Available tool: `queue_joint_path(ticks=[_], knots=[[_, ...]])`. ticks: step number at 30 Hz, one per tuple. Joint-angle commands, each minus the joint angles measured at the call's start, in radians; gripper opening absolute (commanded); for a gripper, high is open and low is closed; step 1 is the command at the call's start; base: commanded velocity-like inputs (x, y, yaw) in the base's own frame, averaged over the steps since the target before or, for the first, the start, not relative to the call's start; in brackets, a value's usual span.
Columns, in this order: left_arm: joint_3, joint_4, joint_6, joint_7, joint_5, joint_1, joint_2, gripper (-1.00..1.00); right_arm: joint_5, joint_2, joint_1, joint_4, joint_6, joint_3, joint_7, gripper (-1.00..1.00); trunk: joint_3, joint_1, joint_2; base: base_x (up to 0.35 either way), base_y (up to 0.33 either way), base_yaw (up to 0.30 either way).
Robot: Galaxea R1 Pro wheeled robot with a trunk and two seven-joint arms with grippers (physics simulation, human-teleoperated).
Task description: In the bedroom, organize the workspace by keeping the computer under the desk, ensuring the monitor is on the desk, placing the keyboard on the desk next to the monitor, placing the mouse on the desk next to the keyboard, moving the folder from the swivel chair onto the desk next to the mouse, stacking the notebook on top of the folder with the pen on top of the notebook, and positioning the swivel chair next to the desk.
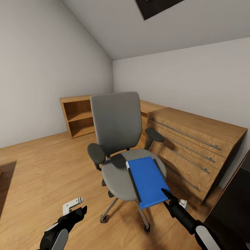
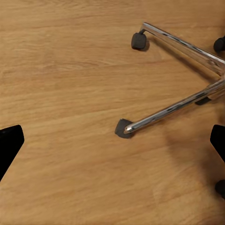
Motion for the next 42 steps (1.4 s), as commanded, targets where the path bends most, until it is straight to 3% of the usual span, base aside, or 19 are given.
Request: queue_joint_path(ticks=[1, 3, 4, 19, 25, 33, 39, 42], knots=[[-0.003, -0.001, 0.001, 0.01, 0.01, 0.0, 0.001, 1.0, -0.007, 0.0, 0.0, 0.0, 0.009, -0.002, 0.0, 1.0, -0.001, 0.0, 0.0, 0.0, 0.0, 0.0], [-0.003, -0.001, 0.001, 0.01, 0.01, 0.0, 0.001, 1.0, -0.007, 0.0, 0.0, -0.001, 0.009, -0.001, 0.0, 1.0, -0.001, 0.0, 0.0, 0.0, 0.0, 0.0], [-0.003, -0.001, 0.001, 0.01, 0.01, 0.0, 0.001, 1.0, -0.007, -0.001, 0.0, -0.002, 0.012, -0.001, 0.0, -1.0, -0.001, 0.0, 0.0, 0.0, 0.0, 0.0], [-0.004, 0.012, 0.001, 0.01, 0.009, -0.001, 0.001, 1.0, -0.007, 0.001, 0.0, -0.003, 0.012, 0.0, 0.0, -1.0, -0.001, 0.0, 0.0, 0.0, 0.0, 0.0], [-0.034, 0.012, 0.0, 0.01, 0.008, -0.001, 0.002, 1.0, -0.007, -0.001, 0.0, -0.004, 0.012, 0.0, -0.001, -1.0, 0.018, -0.023, 0.042, 0.0, 0.0, 0.0], [-0.033, 0.015, 0.001, 0.011, 0.01, -0.001, 0.008, 1.0, -0.006, 0.0, 0.0, -0.038, 0.009, 0.002, 0.002, -1.0, 0.043, -0.054, 0.098, 0.0, 0.0, 0.0], [-0.033, 0.086, -0.001, 0.013, 0.01, -0.001, 0.007, 1.0, -0.005, -0.002, 0.0, -0.05, 0.009, 0.002, 0.003, -1.0, 0.062, -0.077, 0.14, 0.0, 0.0, 0.0], [-0.036, 0.199, -0.017, 0.014, 0.006, -0.001, 0.005, 1.0, 0.012, -0.002, 0.0, -0.085, 0.009, 0.003, 0.003, -1.0, 0.071, -0.088, 0.161, 0.0, 0.0, 0.0]])
